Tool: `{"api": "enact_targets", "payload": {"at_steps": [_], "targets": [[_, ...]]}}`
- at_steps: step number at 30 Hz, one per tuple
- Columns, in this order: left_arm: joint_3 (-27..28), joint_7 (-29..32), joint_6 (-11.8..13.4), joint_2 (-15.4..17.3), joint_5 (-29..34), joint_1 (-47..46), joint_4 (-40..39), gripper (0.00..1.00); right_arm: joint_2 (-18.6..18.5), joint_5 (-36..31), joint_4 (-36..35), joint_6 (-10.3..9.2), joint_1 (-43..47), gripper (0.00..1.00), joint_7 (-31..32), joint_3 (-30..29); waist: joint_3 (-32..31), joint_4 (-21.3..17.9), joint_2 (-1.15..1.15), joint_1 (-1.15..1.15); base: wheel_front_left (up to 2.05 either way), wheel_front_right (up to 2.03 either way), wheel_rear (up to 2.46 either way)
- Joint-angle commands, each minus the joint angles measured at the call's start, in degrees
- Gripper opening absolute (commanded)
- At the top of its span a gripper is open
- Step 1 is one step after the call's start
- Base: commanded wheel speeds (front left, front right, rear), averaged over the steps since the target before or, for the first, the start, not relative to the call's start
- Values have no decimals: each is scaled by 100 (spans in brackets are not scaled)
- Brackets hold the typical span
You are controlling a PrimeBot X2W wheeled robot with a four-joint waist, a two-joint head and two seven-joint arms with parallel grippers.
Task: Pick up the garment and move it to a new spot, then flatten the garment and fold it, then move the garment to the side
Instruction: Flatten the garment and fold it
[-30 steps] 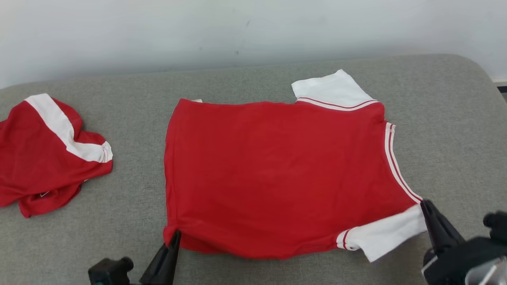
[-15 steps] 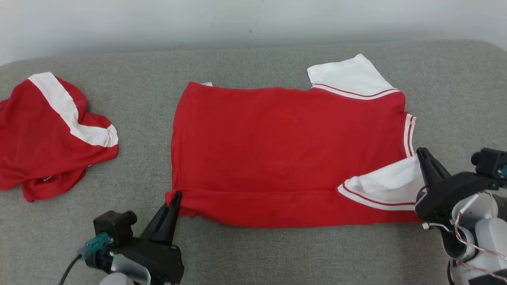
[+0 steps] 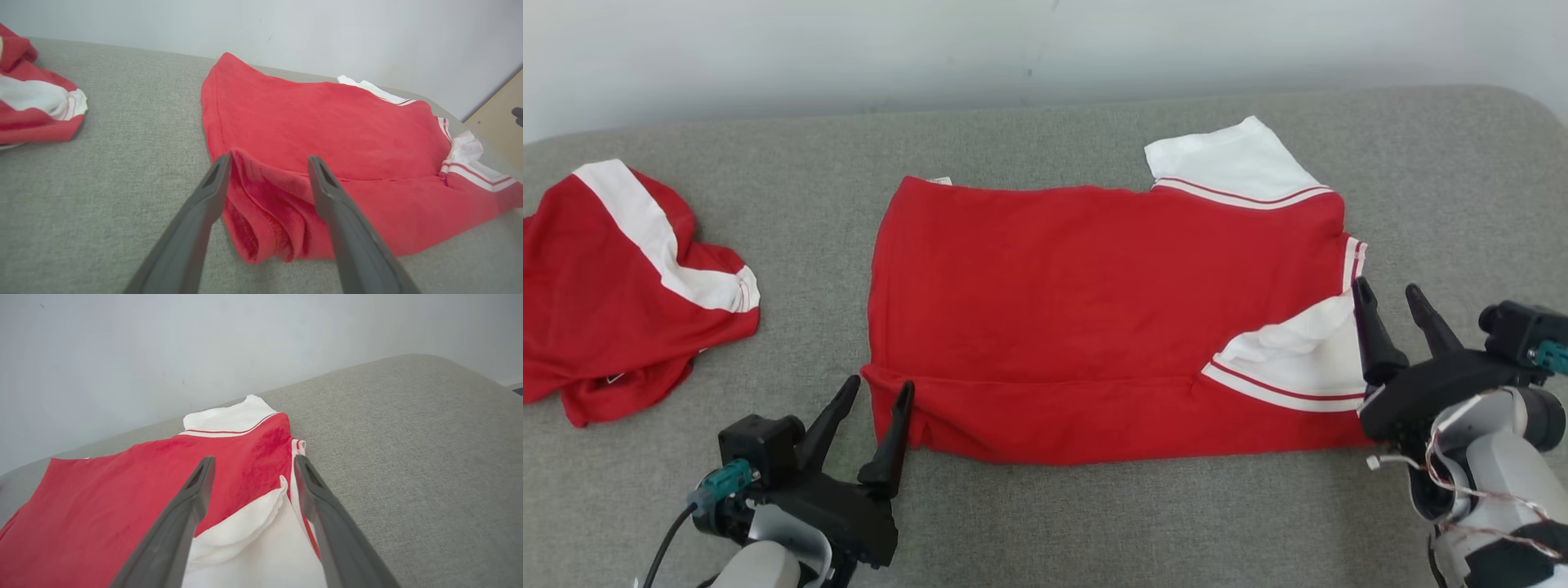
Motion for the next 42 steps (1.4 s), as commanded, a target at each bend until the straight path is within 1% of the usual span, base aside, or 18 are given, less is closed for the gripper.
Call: {"api": "enact_targets", "payload": {"at_steps": [1,3,8,10,13,16,19,22,27,28,29,30,31,37,39,42], "targets": [[30,-33,-14,-5,38,101,-5,100,-83,42,23,-11,136,100,-71,60,-65,-5,-1,-1,0,0,0],[71,-43,20,-10,70,243,-62,100,-207,54,-3,-11,314,100,-193,199,-128,-2,-1,-1,0,0,0],[25,-52,152,-45,280,660,-271,100,-436,-5,-157,-11,947,100,-398,284,-195,-16,-1,-1,0,0,0],[8,-54,195,-75,339,787,-329,100,-494,-82,-210,-11,1180,100,-433,284,-177,-45,-1,-1,0,0,0],[2,-53,293,-32,492,857,-380,100,-523,-246,-247,-11,1387,100,-444,261,-105,-130,-1,-1,0,0,0],[30,-50,406,-19,684,823,-422,100,-434,-355,-263,-11,1420,100,-465,225,-3,-211,-1,-1,0,0,0],[67,-51,446,-29,750,777,-403,100,-377,-431,-223,-11,1359,100,-442,201,63,-246,-1,-1,0,0,0],[64,-50,494,-31,830,619,-162,100,-245,-610,-47,-12,1207,100,-379,192,181,-264,-1,-1,0,0,0],[105,-47,439,-82,853,342,147,100,-76,-694,199,-12,1045,100,-422,212,274,-242,-1,-1,0,0,0],[135,-47,424,-90,848,328,173,96,-53,-692,255,-12,1022,80,-419,216,282,-240,-1,-1,0,0,0],[140,-47,432,-80,878,326,223,48,-33,-682,308,-12,1003,16,-417,222,286,-240,-1,-1,0,0,0],[147,-47,418,-69,890,317,255,33,-9,-667,355,-12,978,0,-439,234,287,-239,-1,-1,0,0,0],[176,-47,395,-55,891,312,264,0,14,-653,415,-12,948,0,-461,246,283,-241,-1,-1,0,0,0],[353,-47,213,-27,788,621,-57,0,-24,-518,692,-13,940,0,-652,228,91,-194,-1,-1,0,0,0],[379,-48,173,6,742,783,-221,0,-74,-453,658,-13,1014,0,-734,224,-23,-170,-1,-1,0,0,0],[453,-48,179,40,637,1117,-512,0,-142,-321,506,-13,1219,0,-760,170,-202,-145,-1,-1,0,0,0]]}}
